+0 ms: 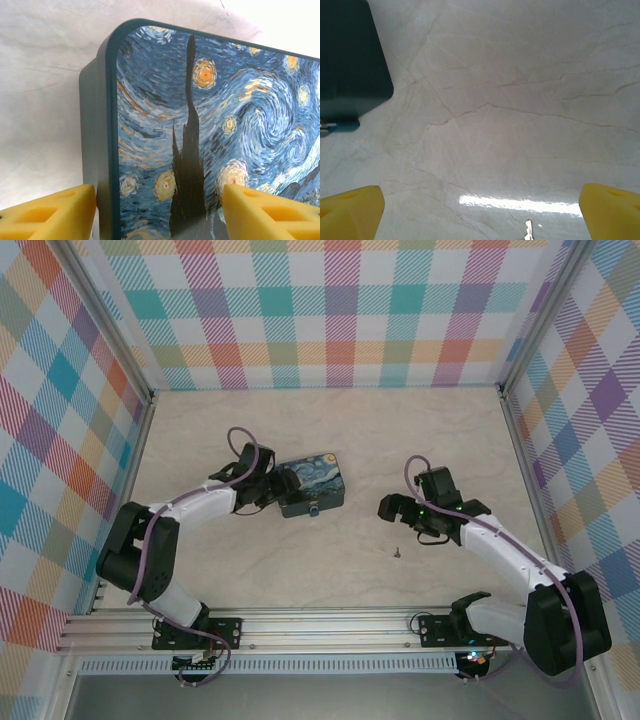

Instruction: Unlock a padlock with a key

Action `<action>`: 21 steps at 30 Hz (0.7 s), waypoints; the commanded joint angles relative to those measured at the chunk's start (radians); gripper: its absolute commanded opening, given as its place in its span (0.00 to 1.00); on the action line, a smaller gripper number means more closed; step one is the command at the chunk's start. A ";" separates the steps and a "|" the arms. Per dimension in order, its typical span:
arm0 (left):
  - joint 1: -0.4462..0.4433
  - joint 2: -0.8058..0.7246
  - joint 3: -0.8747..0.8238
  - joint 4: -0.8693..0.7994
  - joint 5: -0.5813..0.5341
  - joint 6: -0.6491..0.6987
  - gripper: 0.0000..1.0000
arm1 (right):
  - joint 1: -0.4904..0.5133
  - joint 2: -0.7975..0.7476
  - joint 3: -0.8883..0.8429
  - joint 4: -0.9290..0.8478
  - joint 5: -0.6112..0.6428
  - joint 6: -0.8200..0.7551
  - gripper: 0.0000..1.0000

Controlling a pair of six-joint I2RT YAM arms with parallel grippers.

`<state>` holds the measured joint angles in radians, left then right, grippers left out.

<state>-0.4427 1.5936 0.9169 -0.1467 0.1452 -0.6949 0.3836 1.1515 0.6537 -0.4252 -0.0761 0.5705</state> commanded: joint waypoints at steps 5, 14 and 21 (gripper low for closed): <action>-0.057 0.091 0.071 0.009 -0.019 -0.045 0.67 | 0.053 0.027 0.035 -0.142 0.056 -0.015 1.00; -0.057 0.015 0.149 -0.084 -0.121 0.048 0.78 | 0.102 0.061 0.032 -0.172 0.070 0.001 0.95; -0.057 -0.130 0.157 -0.156 -0.258 0.127 0.85 | 0.134 0.109 0.044 -0.218 0.075 0.010 0.85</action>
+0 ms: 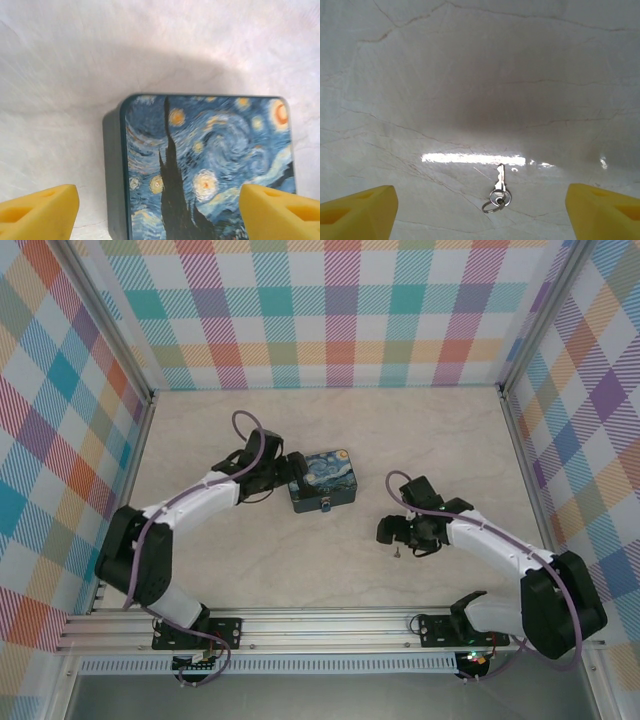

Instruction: Unlock a padlock with a key

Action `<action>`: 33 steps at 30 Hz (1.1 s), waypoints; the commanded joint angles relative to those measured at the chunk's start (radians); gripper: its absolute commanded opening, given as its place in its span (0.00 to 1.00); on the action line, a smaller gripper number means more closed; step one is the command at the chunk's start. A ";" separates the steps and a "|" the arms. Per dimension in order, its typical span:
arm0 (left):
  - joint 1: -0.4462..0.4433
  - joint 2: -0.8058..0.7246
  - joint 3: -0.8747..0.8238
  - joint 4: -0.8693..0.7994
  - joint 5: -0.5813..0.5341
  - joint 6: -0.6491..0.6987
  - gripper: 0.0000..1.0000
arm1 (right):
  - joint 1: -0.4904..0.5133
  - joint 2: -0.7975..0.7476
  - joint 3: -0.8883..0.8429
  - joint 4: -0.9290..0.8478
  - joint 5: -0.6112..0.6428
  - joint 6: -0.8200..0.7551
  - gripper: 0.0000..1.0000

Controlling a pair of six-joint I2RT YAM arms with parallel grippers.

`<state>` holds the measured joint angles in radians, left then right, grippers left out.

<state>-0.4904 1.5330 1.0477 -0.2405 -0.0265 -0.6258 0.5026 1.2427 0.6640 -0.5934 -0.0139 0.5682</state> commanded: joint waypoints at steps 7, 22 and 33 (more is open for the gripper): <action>-0.010 -0.167 -0.006 -0.071 -0.160 0.077 0.87 | 0.058 0.069 0.036 -0.086 0.037 0.049 0.70; -0.010 -0.189 -0.020 -0.079 -0.175 0.086 0.90 | 0.093 0.150 0.047 -0.058 0.114 0.125 0.52; -0.010 -0.180 -0.012 -0.089 -0.171 0.090 0.90 | 0.104 0.193 0.059 -0.054 0.114 0.136 0.38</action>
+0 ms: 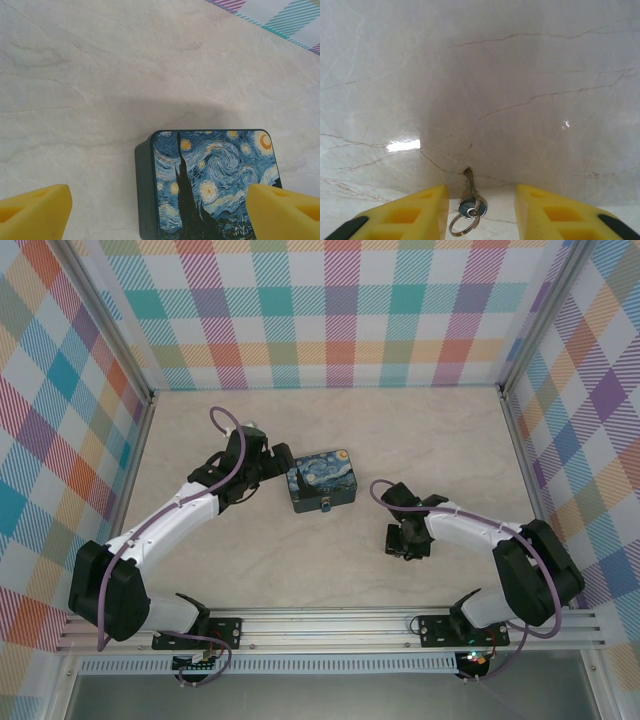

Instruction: Unlock a padlock with a key

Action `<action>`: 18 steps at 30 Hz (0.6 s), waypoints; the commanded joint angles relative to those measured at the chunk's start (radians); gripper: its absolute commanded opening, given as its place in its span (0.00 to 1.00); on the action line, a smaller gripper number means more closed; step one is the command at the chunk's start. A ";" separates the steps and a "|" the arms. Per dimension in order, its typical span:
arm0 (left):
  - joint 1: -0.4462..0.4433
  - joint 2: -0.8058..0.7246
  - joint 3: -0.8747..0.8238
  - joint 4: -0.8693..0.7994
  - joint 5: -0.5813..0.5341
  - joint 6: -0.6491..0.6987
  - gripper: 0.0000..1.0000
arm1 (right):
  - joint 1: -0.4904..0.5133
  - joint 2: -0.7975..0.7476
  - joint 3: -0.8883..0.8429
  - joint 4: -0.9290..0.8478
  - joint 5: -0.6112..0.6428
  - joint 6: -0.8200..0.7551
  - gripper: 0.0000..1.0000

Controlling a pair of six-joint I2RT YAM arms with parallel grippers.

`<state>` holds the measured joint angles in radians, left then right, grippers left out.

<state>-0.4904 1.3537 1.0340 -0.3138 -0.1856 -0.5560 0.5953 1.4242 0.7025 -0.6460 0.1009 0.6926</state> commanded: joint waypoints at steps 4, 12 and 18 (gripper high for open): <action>-0.010 0.002 0.005 -0.019 -0.012 0.022 0.90 | 0.020 0.010 0.017 -0.020 -0.003 0.015 0.34; -0.010 0.012 0.008 -0.021 -0.007 0.022 0.90 | 0.042 -0.005 -0.001 -0.034 -0.014 0.037 0.29; -0.010 0.021 0.016 -0.025 -0.005 0.022 0.91 | 0.055 0.002 -0.003 -0.034 -0.012 0.047 0.24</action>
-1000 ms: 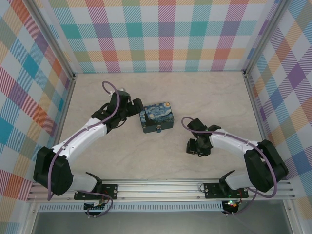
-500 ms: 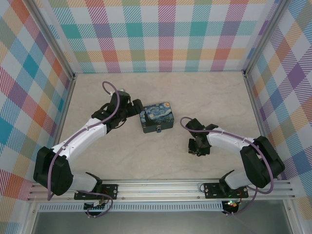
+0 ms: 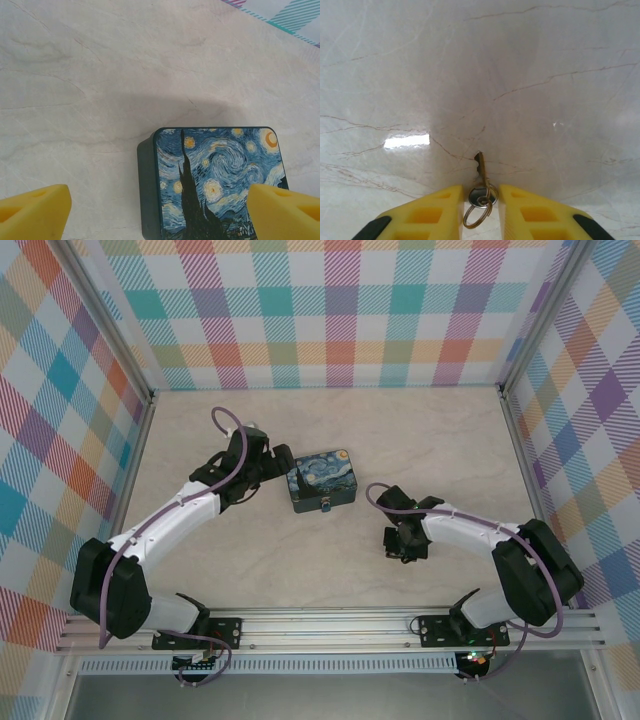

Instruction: Unlock a padlock with a key

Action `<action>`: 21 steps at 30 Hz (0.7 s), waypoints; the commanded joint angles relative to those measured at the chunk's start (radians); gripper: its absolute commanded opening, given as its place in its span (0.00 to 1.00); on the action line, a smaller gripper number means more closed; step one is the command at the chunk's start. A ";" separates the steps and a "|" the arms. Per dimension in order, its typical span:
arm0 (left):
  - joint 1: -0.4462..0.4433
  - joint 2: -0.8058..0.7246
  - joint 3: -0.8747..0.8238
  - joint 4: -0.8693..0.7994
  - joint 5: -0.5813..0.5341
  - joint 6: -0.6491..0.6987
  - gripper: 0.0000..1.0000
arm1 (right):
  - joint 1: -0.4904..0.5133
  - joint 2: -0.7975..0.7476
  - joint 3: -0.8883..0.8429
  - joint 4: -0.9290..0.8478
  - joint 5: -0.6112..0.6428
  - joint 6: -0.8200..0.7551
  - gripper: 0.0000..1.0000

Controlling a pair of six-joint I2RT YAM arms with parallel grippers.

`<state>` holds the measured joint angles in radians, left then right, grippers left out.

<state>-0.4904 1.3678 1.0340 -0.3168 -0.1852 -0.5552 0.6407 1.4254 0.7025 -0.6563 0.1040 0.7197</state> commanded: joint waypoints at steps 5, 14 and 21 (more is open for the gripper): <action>-0.010 0.010 0.021 -0.029 -0.007 0.024 0.91 | 0.014 0.013 -0.003 -0.025 -0.014 0.023 0.17; -0.009 -0.002 0.032 -0.040 -0.016 0.032 0.91 | 0.016 0.009 -0.012 -0.021 -0.015 0.020 0.04; -0.010 -0.027 0.040 -0.045 0.001 0.047 0.91 | 0.016 -0.069 -0.025 0.038 -0.006 0.009 0.00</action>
<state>-0.4904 1.3674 1.0451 -0.3416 -0.1848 -0.5297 0.6495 1.4040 0.6968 -0.6411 0.0971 0.7258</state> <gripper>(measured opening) 0.912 0.059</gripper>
